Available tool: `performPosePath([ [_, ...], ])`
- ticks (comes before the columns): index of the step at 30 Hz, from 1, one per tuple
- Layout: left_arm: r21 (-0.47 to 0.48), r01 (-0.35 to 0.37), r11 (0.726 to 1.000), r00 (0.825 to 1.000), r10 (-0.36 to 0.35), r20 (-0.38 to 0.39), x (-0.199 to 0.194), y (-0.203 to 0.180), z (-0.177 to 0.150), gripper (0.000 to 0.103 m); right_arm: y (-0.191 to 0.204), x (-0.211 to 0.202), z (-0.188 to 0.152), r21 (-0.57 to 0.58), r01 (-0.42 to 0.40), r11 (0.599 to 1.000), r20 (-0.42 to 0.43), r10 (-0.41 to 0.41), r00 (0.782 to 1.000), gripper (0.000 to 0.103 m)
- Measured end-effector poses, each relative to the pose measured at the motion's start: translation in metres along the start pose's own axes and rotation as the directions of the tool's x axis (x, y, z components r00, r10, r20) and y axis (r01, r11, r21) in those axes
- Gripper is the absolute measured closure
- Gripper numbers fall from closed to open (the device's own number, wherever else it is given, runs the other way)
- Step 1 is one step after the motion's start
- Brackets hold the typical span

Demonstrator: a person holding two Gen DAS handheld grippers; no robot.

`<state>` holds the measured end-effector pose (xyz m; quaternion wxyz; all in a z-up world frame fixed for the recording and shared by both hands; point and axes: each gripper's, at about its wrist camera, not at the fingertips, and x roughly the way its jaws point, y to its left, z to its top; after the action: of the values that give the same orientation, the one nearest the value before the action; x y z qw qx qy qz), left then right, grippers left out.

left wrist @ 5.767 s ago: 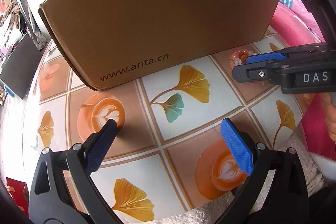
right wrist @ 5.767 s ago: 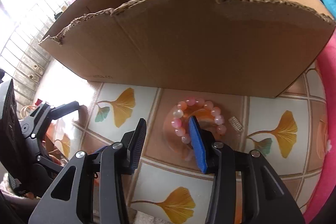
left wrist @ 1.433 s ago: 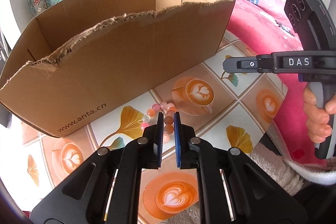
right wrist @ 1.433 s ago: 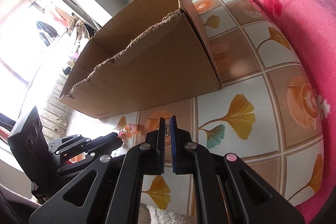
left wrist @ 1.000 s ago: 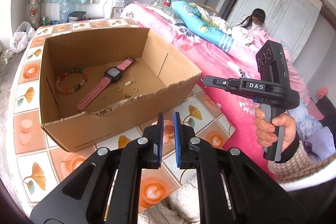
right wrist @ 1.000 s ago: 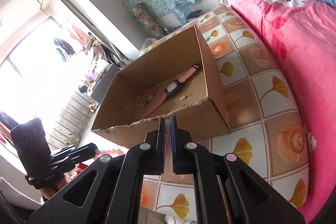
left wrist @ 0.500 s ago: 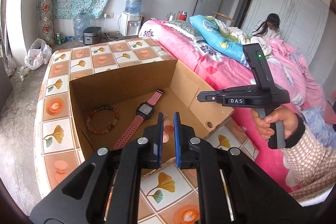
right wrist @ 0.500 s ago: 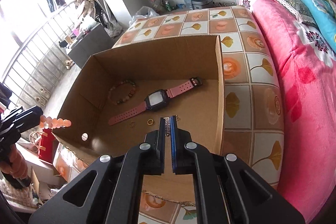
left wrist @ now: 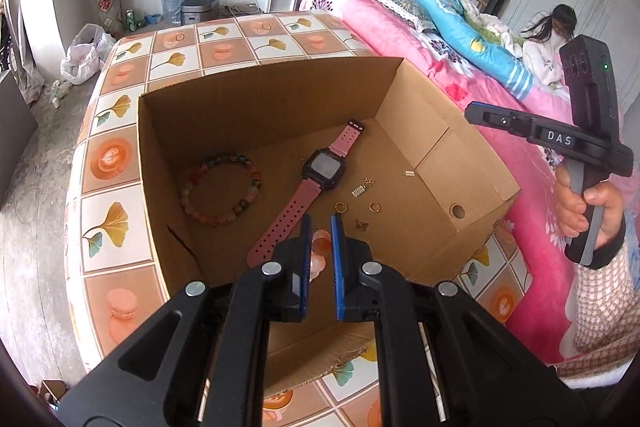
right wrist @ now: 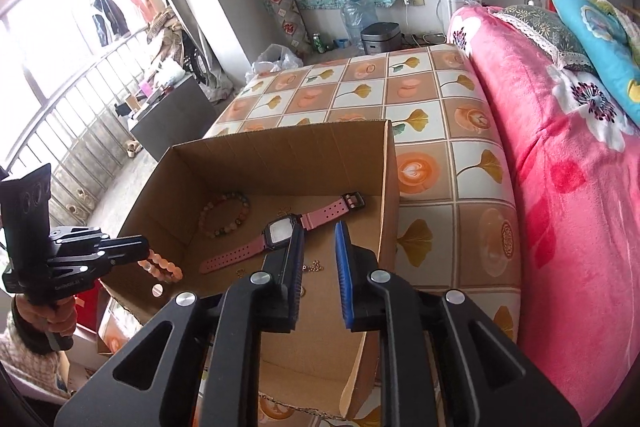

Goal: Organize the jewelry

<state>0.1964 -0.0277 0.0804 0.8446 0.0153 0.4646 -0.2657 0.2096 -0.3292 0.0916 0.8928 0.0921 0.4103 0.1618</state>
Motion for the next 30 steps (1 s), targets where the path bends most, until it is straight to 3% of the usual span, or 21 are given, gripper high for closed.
performPosePath([
  [3,-0.023,0.032,0.999,0.998,-0.033,-0.059,0.014,0.003,-0.001,0.094,-0.005,-0.007,0.003,0.021,-0.009,1.000,0.029,0.009,1.000,0.086],
  [5,-0.034,0.010,0.999,0.996,-0.013,-0.090,0.021,0.005,-0.003,0.094,-0.008,-0.011,0.004,0.029,-0.011,1.000,0.042,0.010,0.999,0.084],
  [7,-0.047,-0.009,0.999,0.995,0.004,-0.102,0.024,0.008,-0.005,0.087,-0.010,-0.013,0.003,0.035,-0.007,0.999,0.051,0.005,0.999,0.080],
  [14,-0.087,-0.023,0.996,1.000,0.023,0.000,-0.005,0.017,-0.006,0.077,-0.018,-0.018,-0.003,0.071,0.000,0.997,0.063,-0.004,0.998,0.080],
  [17,-0.111,-0.066,0.992,0.993,0.076,0.090,-0.029,0.022,-0.010,0.060,-0.022,-0.019,-0.011,0.106,0.006,0.994,0.061,-0.013,0.998,0.076],
  [19,-0.145,-0.114,0.983,0.980,0.135,0.144,-0.044,0.028,-0.014,0.040,-0.027,-0.019,-0.018,0.135,0.016,0.991,0.053,-0.023,0.998,0.071],
  [22,-0.215,-0.148,0.965,0.969,0.185,0.165,-0.053,0.041,-0.023,0.027,-0.035,-0.017,-0.029,0.188,0.018,0.982,0.027,-0.024,0.999,0.069],
  [25,-0.320,-0.126,0.939,0.982,0.164,0.095,-0.043,0.060,-0.036,0.025,-0.043,-0.010,-0.041,0.244,0.022,0.970,-0.019,-0.018,1.000,0.068],
  [30,-0.466,-0.013,0.885,1.000,0.020,0.009,-0.013,0.081,-0.060,0.025,-0.043,0.010,-0.054,0.262,-0.010,0.965,-0.141,0.048,0.989,0.068],
])
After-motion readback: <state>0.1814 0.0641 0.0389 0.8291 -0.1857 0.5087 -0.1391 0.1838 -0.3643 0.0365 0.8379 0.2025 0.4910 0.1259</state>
